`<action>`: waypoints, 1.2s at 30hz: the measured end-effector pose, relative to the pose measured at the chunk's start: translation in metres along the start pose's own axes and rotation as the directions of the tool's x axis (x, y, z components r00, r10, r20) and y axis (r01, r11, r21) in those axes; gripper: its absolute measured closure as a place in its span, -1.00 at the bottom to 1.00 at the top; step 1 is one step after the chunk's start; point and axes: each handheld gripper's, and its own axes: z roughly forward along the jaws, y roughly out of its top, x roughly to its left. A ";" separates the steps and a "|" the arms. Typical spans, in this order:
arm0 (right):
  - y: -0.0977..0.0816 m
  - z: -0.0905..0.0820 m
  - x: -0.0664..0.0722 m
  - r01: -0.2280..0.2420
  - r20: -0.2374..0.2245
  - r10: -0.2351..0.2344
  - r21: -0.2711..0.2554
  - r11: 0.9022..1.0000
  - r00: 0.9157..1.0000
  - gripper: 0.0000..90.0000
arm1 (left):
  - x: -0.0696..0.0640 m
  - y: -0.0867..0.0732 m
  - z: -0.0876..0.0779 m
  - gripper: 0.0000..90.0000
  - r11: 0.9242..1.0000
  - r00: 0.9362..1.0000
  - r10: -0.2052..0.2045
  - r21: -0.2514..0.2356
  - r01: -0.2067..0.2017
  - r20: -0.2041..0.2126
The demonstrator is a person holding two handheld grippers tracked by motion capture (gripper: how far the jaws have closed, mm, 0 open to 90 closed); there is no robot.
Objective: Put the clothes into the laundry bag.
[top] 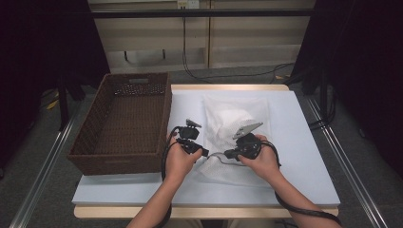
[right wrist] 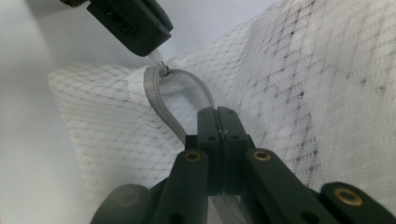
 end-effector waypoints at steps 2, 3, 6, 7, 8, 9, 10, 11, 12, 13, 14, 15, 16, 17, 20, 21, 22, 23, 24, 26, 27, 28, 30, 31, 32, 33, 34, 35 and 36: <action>0.000 0.000 0.000 -0.007 -0.007 0.007 0.001 1.000 1.000 1.00 | -0.003 0.003 0.001 0.84 1.000 1.000 0.018 -0.001 -0.018 0.009; 0.000 0.000 0.000 -0.010 -0.008 0.010 0.002 1.000 1.000 1.00 | -0.003 0.004 0.002 0.90 1.000 1.000 0.021 0.009 -0.021 0.007; -0.001 0.000 0.000 -0.010 -0.011 0.010 0.001 1.000 1.000 1.00 | -0.005 0.005 0.006 0.89 1.000 1.000 0.017 0.009 -0.017 0.015; -0.001 0.000 -0.001 -0.007 -0.011 0.007 -0.002 1.000 1.000 1.00 | -0.005 0.005 0.008 0.89 0.999 1.000 0.025 0.020 -0.025 0.016; -0.001 0.000 -0.001 -0.006 -0.008 0.006 0.001 1.000 1.000 1.00 | -0.005 0.004 0.011 0.88 1.000 0.999 0.021 0.023 -0.021 0.033; -0.002 0.000 -0.001 -0.009 -0.011 0.009 0.000 1.000 1.000 1.00 | -0.005 0.003 0.012 0.89 0.999 0.999 0.026 0.030 -0.027 0.047; -0.002 0.000 -0.001 -0.008 -0.010 0.008 -0.004 1.000 1.000 1.00 | -0.006 0.003 0.014 0.89 0.999 0.998 0.033 0.023 -0.034 0.058; -0.002 -0.001 -0.001 -0.012 -0.009 0.012 -0.004 1.000 1.000 1.00 | -0.008 0.002 0.016 0.88 0.999 0.997 0.045 0.015 -0.046 0.064; -0.001 -0.001 -0.001 -0.011 -0.007 0.011 -0.003 1.000 1.000 1.00 | -0.010 0.001 0.017 0.86 0.998 0.996 0.052 0.017 -0.054 0.070; -0.002 -0.001 -0.001 -0.013 -0.008 0.012 -0.001 1.000 1.000 1.00 | -0.011 0.001 0.018 0.82 0.998 0.996 0.049 0.024 -0.051 0.073; -0.001 -0.002 -0.002 -0.015 -0.009 0.015 0.001 1.000 1.000 1.00 | -0.011 0.001 0.018 0.79 0.998 0.996 0.052 0.021 -0.054 0.071; -0.001 -0.002 -0.001 -0.020 -0.007 0.020 0.001 1.000 1.000 1.00 | -0.012 0.000 0.019 0.73 0.998 0.996 0.055 0.010 -0.055 0.064; -0.001 -0.002 -0.001 -0.011 0.002 0.011 -0.001 1.000 1.000 1.00 | -0.011 0.000 0.017 0.69 0.998 0.997 0.058 0.015 -0.058 0.060; -0.001 -0.002 -0.001 -0.011 0.002 0.011 -0.002 1.000 1.000 1.00 | -0.010 -0.001 0.017 0.64 0.998 0.997 0.053 0.013 -0.054 0.060; 0.000 -0.002 -0.001 -0.013 0.003 0.013 0.001 1.000 1.000 1.00 | -0.008 -0.005 0.013 0.47 0.998 0.997 0.062 -0.003 -0.062 0.040; 0.000 -0.002 -0.001 -0.011 0.001 0.011 0.004 1.000 1.000 0.99 | -0.007 -0.006 0.011 0.42 0.998 0.997 0.062 -0.015 -0.062 0.039; 0.000 -0.001 -0.001 -0.012 -0.008 0.012 0.001 1.000 1.000 0.99 | -0.007 -0.007 0.010 0.36 0.998 0.998 0.055 -0.029 -0.054 0.032; 0.000 -0.001 -0.001 -0.013 -0.007 0.013 0.001 1.000 1.000 0.99 | -0.006 -0.007 0.008 0.30 0.998 0.998 0.059 -0.027 -0.058 0.025; 0.001 -0.001 -0.001 -0.012 -0.006 0.012 -0.002 1.000 1.000 0.99 | -0.005 -0.008 0.006 0.29 0.998 0.998 0.060 -0.026 -0.059 0.020; 0.002 -0.002 0.000 -0.012 -0.002 0.012 0.001 1.000 1.000 0.99 | -0.004 -0.011 0.004 0.23 0.998 0.999 0.048 -0.040 -0.048 0.005; 0.002 -0.002 0.000 -0.012 -0.008 0.012 -0.001 1.000 1.000 0.99 | -0.003 -0.012 0.003 0.20 0.999 0.999 0.034 -0.036 -0.034 0.007; 0.003 -0.002 0.000 -0.009 -0.003 0.009 -0.002 1.000 1.000 0.99 | -0.002 -0.014 0.002 0.16 0.999 0.999 0.038 -0.027 -0.038 0.002; 0.003 -0.003 0.000 -0.010 -0.001 0.010 0.004 1.000 1.000 0.99 | -0.002 -0.018 0.001 0.13 0.999 1.000 0.030 -0.028 -0.030 -0.001; 0.003 -0.003 0.000 -0.012 -0.002 0.012 0.004 1.000 1.000 0.99 | -0.001 -0.020 0.002 0.11 1.000 1.000 0.014 -0.024 -0.014 0.000; 0.003 -0.003 0.000 -0.014 0.005 0.014 0.007 1.000 1.000 0.99 | 0.000 -0.022 0.002 0.09 1.000 1.000 0.019 -0.011 -0.019 0.005; 0.003 -0.003 0.000 -0.010 -0.002 0.010 0.005 1.000 1.000 0.99 | 0.000 -0.024 0.003 0.10 1.000 1.000 0.018 0.002 -0.018 0.017; 0.003 -0.003 0.000 -0.010 0.005 0.010 0.008 1.000 1.000 0.99 | 0.001 -0.026 0.004 0.12 1.000 1.000 0.018 0.009 -0.018 0.013; 0.002 -0.002 0.000 -0.013 -0.003 0.013 0.002 1.000 1.000 0.99 | 0.001 -0.028 0.005 0.13 1.000 1.000 0.026 0.014 -0.026 0.014; 0.002 -0.003 0.000 -0.014 -0.001 0.014 0.003 1.000 1.000 0.98 | 0.000 -0.030 0.006 0.15 1.000 1.000 0.010 0.026 -0.010 0.025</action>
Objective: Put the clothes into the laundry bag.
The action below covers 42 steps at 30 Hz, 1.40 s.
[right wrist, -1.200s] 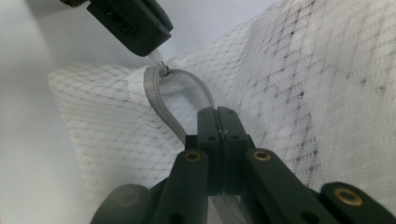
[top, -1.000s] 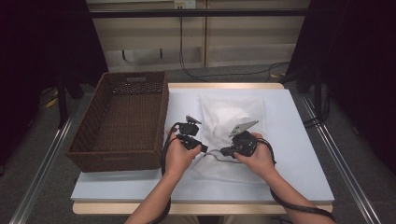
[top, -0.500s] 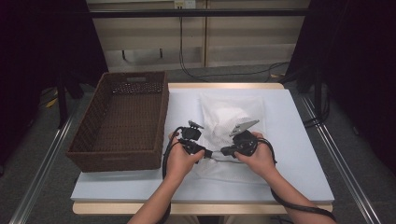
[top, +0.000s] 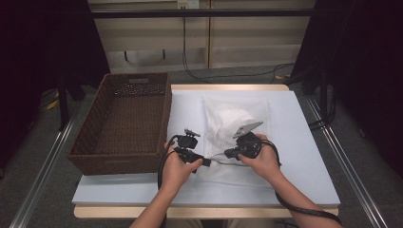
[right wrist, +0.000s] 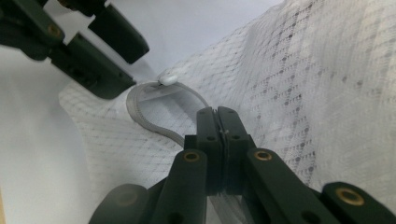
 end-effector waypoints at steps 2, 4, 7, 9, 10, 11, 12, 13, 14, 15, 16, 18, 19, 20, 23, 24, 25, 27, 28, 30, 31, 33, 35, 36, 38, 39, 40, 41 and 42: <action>0.001 0.000 0.000 -0.005 0.003 0.005 0.002 1.000 1.000 0.97 | 0.000 -0.003 0.003 0.21 1.000 1.000 -0.002 0.009 0.002 -0.005; 0.002 -0.001 0.000 -0.013 -0.002 0.013 -0.008 1.000 1.000 0.91 | 0.000 -0.005 0.005 0.36 0.999 1.000 -0.028 0.034 0.028 0.002; 0.005 -0.004 0.001 -0.019 -0.003 0.019 -0.017 1.000 1.000 0.83 | -0.002 -0.008 0.009 0.55 0.999 1.000 -0.022 0.048 0.023 -0.016; 0.008 -0.005 0.002 -0.036 -0.017 0.035 -0.027 0.999 0.999 0.78 | -0.001 -0.009 0.008 0.66 0.998 1.000 -0.019 0.054 0.020 -0.013; 0.009 -0.005 0.003 -0.039 -0.020 0.038 -0.030 0.999 0.999 0.76 | -0.002 -0.009 0.008 0.72 0.998 0.999 -0.033 0.045 0.034 -0.018; 0.011 -0.006 0.004 -0.039 -0.023 0.038 -0.033 0.999 0.999 0.73 | -0.001 -0.010 0.008 0.78 0.998 0.999 -0.027 0.048 0.028 -0.021; 0.013 -0.006 0.006 -0.046 -0.031 0.045 -0.035 0.998 0.999 0.71 | -0.001 -0.010 0.008 0.80 0.998 0.999 -0.030 0.046 0.031 -0.021; 0.015 -0.006 0.007 -0.050 -0.035 0.049 -0.035 0.998 0.998 0.70 | -0.001 -0.011 0.008 0.86 0.999 0.999 -0.032 0.042 0.033 -0.026; 0.016 -0.005 0.009 -0.050 -0.040 0.049 -0.041 0.998 0.998 0.68 | 0.000 -0.011 0.008 0.87 0.999 0.999 -0.029 0.044 0.030 -0.030; 0.018 -0.004 0.010 -0.053 -0.047 0.051 -0.039 0.998 0.998 0.67 | 0.001 -0.011 0.007 0.89 0.998 0.999 -0.031 0.046 0.032 -0.025; 0.020 -0.003 0.012 -0.059 -0.059 0.057 -0.036 0.998 0.997 0.65 | 0.001 -0.012 0.007 0.91 0.999 0.999 -0.033 0.040 0.034 -0.027; 0.022 0.001 0.015 -0.071 -0.073 0.068 -0.030 0.997 0.995 0.64 | 0.000 -0.012 0.006 0.94 0.999 0.999 -0.033 0.036 0.034 -0.037; 0.023 0.003 0.016 -0.076 -0.084 0.073 -0.032 0.997 0.994 0.64 | 0.001 -0.012 0.005 0.95 0.999 0.999 -0.027 0.040 0.028 -0.035; 0.024 0.006 0.017 -0.081 -0.096 0.079 -0.025 0.996 0.992 0.64 | 0.001 -0.013 0.005 0.95 0.999 0.999 -0.026 0.040 0.027 -0.039; 0.027 0.013 0.020 -0.094 -0.112 0.092 -0.014 0.995 0.989 0.67 | 0.002 -0.013 0.006 0.95 0.999 0.999 -0.043 0.029 0.044 -0.033; 0.028 0.015 0.020 -0.095 -0.126 0.093 -0.011 0.995 0.988 0.68 | 0.002 -0.013 0.006 0.95 0.999 0.999 -0.044 0.025 0.045 -0.030; 0.028 0.017 0.021 -0.098 -0.128 0.096 -0.009 0.995 0.987 0.67 | 0.001 -0.014 0.006 0.95 0.999 0.999 -0.044 0.024 0.045 -0.028; 0.029 0.020 0.022 -0.101 -0.133 0.099 -0.005 0.995 0.986 0.68 | 0.002 -0.014 0.004 0.95 0.999 0.999 -0.033 0.025 0.034 -0.030; 0.029 0.023 0.023 -0.098 -0.137 0.097 -0.002 0.995 0.986 0.67 | 0.002 -0.014 0.004 0.95 0.999 0.999 -0.037 0.019 0.038 -0.025; 0.029 0.027 0.024 -0.105 -0.139 0.105 0.007 0.994 0.985 0.68 | 0.002 -0.014 0.003 0.96 0.999 0.999 -0.038 0.017 0.038 -0.019; 0.029 0.030 0.025 -0.108 -0.144 0.108 0.010 0.994 0.984 0.68 | 0.002 -0.015 0.002 0.96 0.999 0.999 -0.045 0.010 0.045 -0.017; 0.030 0.033 0.026 -0.102 -0.138 0.103 0.017 0.995 0.985 0.69 | 0.002 -0.015 0.002 0.96 0.999 0.999 -0.048 0.005 0.048 -0.017; 0.031 0.035 0.026 -0.109 -0.147 0.111 0.017 0.994 0.983 0.70 | 0.002 -0.015 0.001 0.96 0.999 0.999 -0.038 0.007 0.038 -0.019; 0.032 0.036 0.026 -0.107 -0.150 0.108 0.019 0.994 0.983 0.70 | 0.002 -0.015 0.000 0.96 1.000 0.999 -0.029 0.011 0.029 -0.017; 0.033 0.038 0.027 -0.111 -0.150 0.113 0.021 0.994 0.982 0.72 | 0.002 -0.015 0.000 0.96 1.000 0.999 -0.031 0.006 0.031 -0.017; 0.033 0.039 0.027 -0.112 -0.150 0.114 0.024 0.993 0.982 0.74 | 0.002 -0.015 0.000 0.96 1.000 0.999 -0.031 0.003 0.031 -0.016; 0.033 0.040 0.027 -0.115 -0.152 0.118 0.026 0.993 0.981 0.76 | 0.002 -0.015 0.000 0.97 1.000 0.999 -0.030 0.003 0.030 -0.019; 0.033 0.040 0.028 -0.125 -0.151 0.129 0.036 0.991 0.980 0.76 | 0.002 -0.015 0.000 0.97 1.000 0.999 -0.031 0.000 0.031 -0.016; 0.033 0.040 0.028 -0.123 -0.149 0.128 0.040 0.992 0.981 0.82 | 0.002 -0.015 -0.001 0.97 1.000 0.999 -0.031 0.001 0.031 -0.013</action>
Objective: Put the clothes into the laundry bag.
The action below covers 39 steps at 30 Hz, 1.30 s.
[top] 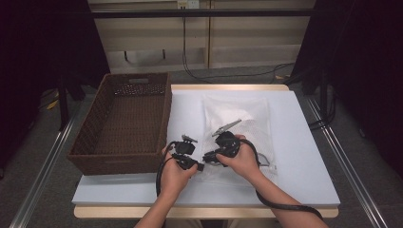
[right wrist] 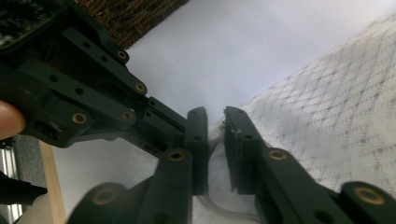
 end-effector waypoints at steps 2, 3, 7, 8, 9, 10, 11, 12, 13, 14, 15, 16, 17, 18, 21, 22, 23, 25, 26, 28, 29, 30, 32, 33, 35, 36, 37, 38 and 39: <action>0.000 0.001 0.000 0.000 0.001 0.000 0.000 1.000 1.000 0.83 | 0.000 0.000 0.000 0.97 1.000 1.000 0.001 -0.001 -0.001 0.002; 0.000 0.001 0.000 -0.001 0.002 0.001 0.000 1.000 1.000 0.87 | 0.000 -0.001 0.000 0.97 1.000 1.000 0.003 -0.001 -0.003 0.000; 0.000 0.001 -0.001 0.000 0.011 0.000 0.012 1.000 1.000 0.96 | 0.000 -0.001 -0.002 0.97 1.000 1.000 0.010 -0.005 -0.010 -0.008; 0.000 0.001 -0.002 0.006 0.013 -0.006 0.014 1.000 1.000 0.96 | 0.000 -0.002 -0.002 0.97 1.000 1.000 0.006 -0.010 -0.006 -0.005; 0.001 0.001 -0.002 0.005 0.015 -0.005 0.019 1.000 1.000 0.97 | 0.000 -0.002 -0.002 0.97 1.000 1.000 0.007 -0.010 -0.007 -0.002; 0.001 0.001 -0.001 -0.002 0.015 0.001 0.022 1.000 1.000 0.98 | 0.000 -0.002 -0.003 0.97 1.000 1.000 0.007 -0.010 -0.007 -0.006; 0.001 0.001 -0.001 -0.007 0.016 0.006 0.026 1.000 1.000 0.98 | 0.000 -0.003 -0.003 0.97 1.000 1.000 0.002 -0.012 -0.002 -0.005; 0.001 0.001 0.000 -0.007 0.017 0.007 0.027 1.000 1.000 0.98 | 0.001 -0.003 -0.003 0.97 1.000 1.000 0.001 -0.007 -0.001 -0.005; 0.002 0.001 0.000 -0.001 0.013 0.000 0.029 1.000 1.000 1.00 | 0.001 -0.003 -0.002 0.97 1.000 1.000 0.000 -0.011 0.000 -0.005; 0.002 0.001 0.000 -0.001 0.015 0.000 0.027 1.000 1.000 1.00 | 0.001 -0.003 -0.002 0.97 1.000 1.000 0.000 -0.011 -0.001 -0.005; 0.002 0.000 0.000 0.008 0.017 -0.008 0.020 1.000 1.000 1.00 | 0.001 -0.003 -0.002 0.97 1.000 1.000 0.000 -0.012 0.000 -0.005; 0.002 -0.001 0.000 0.005 0.017 -0.005 0.024 1.000 1.000 1.00 | 0.001 -0.003 -0.002 0.96 1.000 1.000 0.000 -0.014 0.000 -0.004; 0.002 -0.001 0.000 -0.001 0.019 0.000 0.028 1.000 1.000 1.00 | 0.001 -0.003 -0.002 0.95 1.000 1.000 -0.003 -0.019 0.003 0.002; 0.002 -0.002 0.000 0.004 0.018 -0.004 0.026 1.000 1.000 1.00 | 0.001 -0.003 -0.003 0.95 1.000 1.000 -0.004 -0.018 0.004 0.001; 0.002 -0.004 -0.001 0.000 0.017 0.000 0.019 1.000 1.000 1.00 | 0.001 -0.004 -0.003 0.95 1.000 1.000 -0.004 -0.021 0.004 0.009; 0.002 -0.004 -0.001 0.002 0.015 -0.002 0.016 1.000 1.000 1.00 | 0.001 -0.004 -0.003 0.93 1.000 1.000 -0.008 -0.026 0.008 0.010; 0.002 -0.005 -0.001 0.005 0.015 -0.005 0.015 1.000 1.000 1.00 | 0.001 -0.004 -0.003 0.90 0.999 1.000 -0.011 -0.030 0.011 0.011; 0.002 -0.006 -0.001 0.000 0.015 0.000 0.008 1.000 1.000 1.00 | 0.002 -0.003 -0.003 0.75 0.999 1.000 -0.008 -0.037 0.009 0.024; 0.002 -0.007 0.000 -0.005 0.016 0.004 0.011 1.000 1.000 1.00 | 0.003 -0.003 -0.003 0.66 0.999 1.000 -0.008 -0.050 0.009 0.025; 0.002 -0.008 -0.001 0.001 0.013 -0.001 -0.001 1.000 1.000 1.00 | 0.004 -0.002 -0.004 0.52 0.997 0.999 -0.019 -0.068 0.022 0.049; 0.002 -0.010 0.000 -0.003 0.016 0.003 -0.001 1.000 1.000 1.00 | 0.005 -0.002 -0.004 0.47 0.997 0.999 -0.016 -0.079 0.020 0.049; 0.003 -0.011 -0.001 -0.002 0.013 0.002 -0.007 1.000 1.000 1.00 | 0.005 -0.002 -0.005 0.41 0.996 0.998 -0.019 -0.087 0.024 0.053; 0.004 -0.012 -0.001 0.000 0.010 0.000 -0.016 1.000 1.000 1.00 | 0.006 -0.002 -0.006 0.36 0.996 0.998 -0.025 -0.088 0.030 0.062; 0.004 -0.013 0.000 -0.004 0.010 0.004 -0.019 1.000 1.000 1.00 | 0.006 -0.002 -0.005 0.33 0.995 0.997 -0.027 -0.092 0.033 0.068; 0.005 -0.015 0.000 -0.008 0.005 0.008 -0.023 1.000 1.000 1.00 | 0.006 -0.001 -0.004 0.27 0.995 0.997 -0.028 -0.095 0.035 0.069; 0.006 -0.015 0.001 -0.003 0.011 0.003 -0.025 1.000 1.000 1.00 | 0.006 -0.001 -0.004 0.24 0.995 0.998 -0.025 -0.095 0.031 0.064; 0.006 -0.016 0.001 -0.003 0.011 0.003 -0.025 1.000 1.000 1.00 | 0.007 -0.001 -0.003 0.26 0.996 0.997 -0.026 -0.088 0.032 0.066; 0.006 -0.016 0.002 -0.006 0.009 0.007 -0.027 1.000 1.000 1.00 | 0.007 -0.001 -0.003 0.26 0.996 0.997 -0.019 -0.083 0.025 0.071; 0.006 -0.017 0.002 -0.003 0.008 0.003 -0.027 1.000 1.000 1.00 | 0.008 -0.002 -0.002 0.26 0.996 0.997 -0.026 -0.085 0.032 0.069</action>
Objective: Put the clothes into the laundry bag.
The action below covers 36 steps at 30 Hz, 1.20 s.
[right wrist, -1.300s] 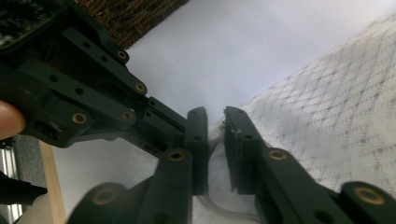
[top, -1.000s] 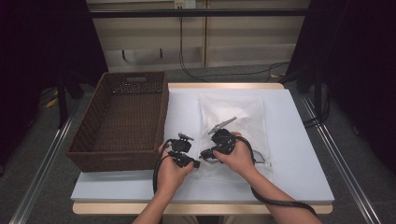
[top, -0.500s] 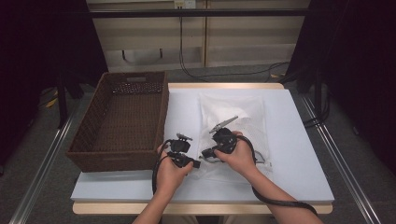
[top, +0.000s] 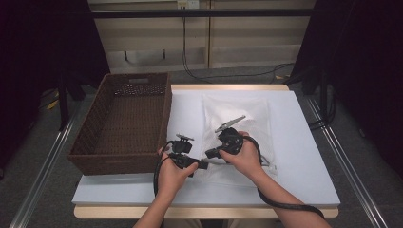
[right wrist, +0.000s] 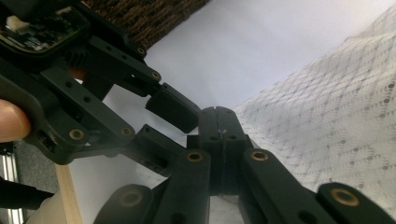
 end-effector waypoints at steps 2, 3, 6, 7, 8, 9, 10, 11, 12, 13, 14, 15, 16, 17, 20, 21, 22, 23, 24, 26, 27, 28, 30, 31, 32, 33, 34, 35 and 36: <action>0.000 0.000 0.000 0.001 -0.005 -0.001 -0.006 1.000 1.000 1.00 | 0.001 0.000 0.002 0.23 1.000 1.000 0.000 -0.007 0.000 -0.012; 0.000 0.000 0.001 -0.004 -0.006 0.004 -0.007 1.000 1.000 1.00 | 0.003 0.000 0.002 0.21 1.000 1.000 0.008 0.005 -0.007 -0.013; 0.000 0.001 -0.001 -0.022 -0.008 0.022 -0.005 1.000 1.000 1.00 | 0.004 -0.002 0.002 0.37 0.999 0.999 0.013 0.041 -0.012 -0.036; -0.001 0.002 -0.003 -0.037 -0.015 0.037 -0.014 0.999 0.999 1.00 | 0.004 -0.002 0.002 0.51 0.998 0.999 0.023 0.058 -0.021 -0.036; -0.001 0.002 -0.003 -0.048 -0.023 0.048 -0.004 0.999 0.999 1.00 | 0.004 -0.002 0.003 0.54 0.998 0.999 0.013 0.054 -0.011 -0.039; -0.002 0.004 -0.004 -0.048 -0.021 0.048 0.000 0.999 0.999 1.00 | 0.004 -0.002 0.004 0.56 0.998 0.999 0.010 0.057 -0.007 -0.044; -0.003 0.005 -0.004 -0.051 -0.016 0.051 -0.003 0.999 0.999 1.00 | 0.005 -0.002 0.004 0.60 0.998 0.999 0.008 0.061 -0.005 -0.048; -0.003 0.006 -0.005 -0.061 -0.019 0.061 -0.003 0.998 0.998 0.98 | 0.005 -0.002 0.004 0.62 0.998 0.999 0.006 0.062 -0.003 -0.048; -0.004 0.009 -0.006 -0.074 -0.019 0.074 0.009 0.997 0.997 0.91 | 0.005 -0.002 0.004 0.63 0.998 0.999 0.007 0.063 -0.004 -0.048; -0.004 0.010 -0.007 -0.079 -0.015 0.080 0.009 0.997 0.997 0.87 | 0.005 -0.003 0.004 0.65 0.998 0.998 0.006 0.061 -0.003 -0.055; -0.004 0.012 -0.007 -0.087 -0.014 0.087 0.004 0.996 0.996 0.83 | 0.004 -0.003 0.004 0.68 0.998 0.998 0.004 0.062 -0.001 -0.055; -0.004 0.013 -0.008 -0.099 -0.017 0.099 0.012 0.995 0.995 0.83 | 0.005 -0.003 0.004 0.70 0.998 0.998 0.015 0.066 -0.011 -0.055; -0.004 0.015 -0.008 -0.113 -0.012 0.113 0.017 0.993 0.993 0.80 | 0.005 -0.003 0.004 0.73 0.998 0.998 0.013 0.070 -0.009 -0.056; -0.004 0.017 -0.008 -0.117 -0.002 0.117 0.021 0.993 0.993 0.78 | 0.005 -0.003 0.004 0.78 0.997 0.998 0.017 0.071 -0.013 -0.061; -0.003 0.021 -0.010 -0.149 -0.007 0.149 0.015 0.989 0.989 0.73 | 0.004 -0.004 0.005 0.81 0.998 0.998 0.007 0.059 -0.003 -0.066; -0.003 0.022 -0.010 -0.152 -0.009 0.152 0.011 0.988 0.988 0.71 | 0.004 -0.004 0.005 0.82 0.998 0.998 0.007 0.056 -0.003 -0.067; -0.002 0.022 -0.010 -0.165 -0.005 0.165 0.014 0.986 0.986 0.71 | 0.004 -0.004 0.005 0.82 0.998 0.998 0.007 0.056 -0.004 -0.066; -0.001 0.023 -0.011 -0.157 -0.008 0.157 0.011 0.988 0.988 0.70 | 0.005 -0.004 0.004 0.83 0.998 0.998 0.011 0.059 -0.008 -0.064; 0.000 0.023 -0.011 -0.173 -0.008 0.173 0.011 0.985 0.985 0.67 | 0.004 -0.004 0.004 0.83 0.998 0.998 0.015 0.060 -0.011 -0.063; 0.001 0.023 -0.011 -0.195 -0.016 0.195 0.009 0.981 0.981 0.64 | 0.004 -0.004 0.005 0.84 0.998 0.997 0.016 0.057 -0.012 -0.070; 0.002 0.024 -0.011 -0.189 -0.016 0.189 0.010 0.982 0.982 0.64 | 0.004 -0.004 0.004 0.84 0.998 0.997 0.018 0.058 -0.014 -0.069; 0.002 0.025 -0.011 -0.189 -0.016 0.189 0.008 0.982 0.982 0.64 | 0.004 -0.005 0.004 0.84 0.998 0.997 0.020 0.058 -0.015 -0.071; 0.001 0.027 -0.011 -0.188 -0.020 0.188 0.015 0.982 0.982 0.65 | 0.004 -0.005 0.004 0.84 0.998 0.997 0.019 0.057 -0.015 -0.070; 0.001 0.029 -0.010 -0.187 -0.023 0.187 0.018 0.982 0.982 0.65 | 0.004 -0.005 0.004 0.84 0.998 0.997 0.019 0.057 -0.015 -0.069; 0.001 0.031 -0.009 -0.193 -0.019 0.193 0.025 0.981 0.981 0.67 | 0.004 -0.005 0.004 0.84 0.998 0.997 0.022 0.058 -0.018 -0.070; 0.001 0.032 -0.008 -0.189 -0.016 0.189 0.032 0.981 0.982 0.68 | 0.004 -0.005 0.004 0.84 0.998 0.997 0.024 0.059 -0.020 -0.070; 0.001 0.034 -0.008 -0.191 -0.022 0.191 0.029 0.981 0.981 0.70 | 0.004 -0.005 0.004 0.84 0.998 0.997 0.021 0.059 -0.017 -0.069; 0.002 0.035 -0.007 -0.195 -0.018 0.196 0.031 0.980 0.980 0.73 | 0.004 -0.005 0.004 0.83 0.998 0.997 0.022 0.057 -0.018 -0.069; 0.002 0.036 -0.008 -0.192 -0.015 0.193 0.033 0.981 0.981 0.80 | 0.004 -0.005 0.004 0.82 0.998 0.997 0.022 0.056 -0.018 -0.069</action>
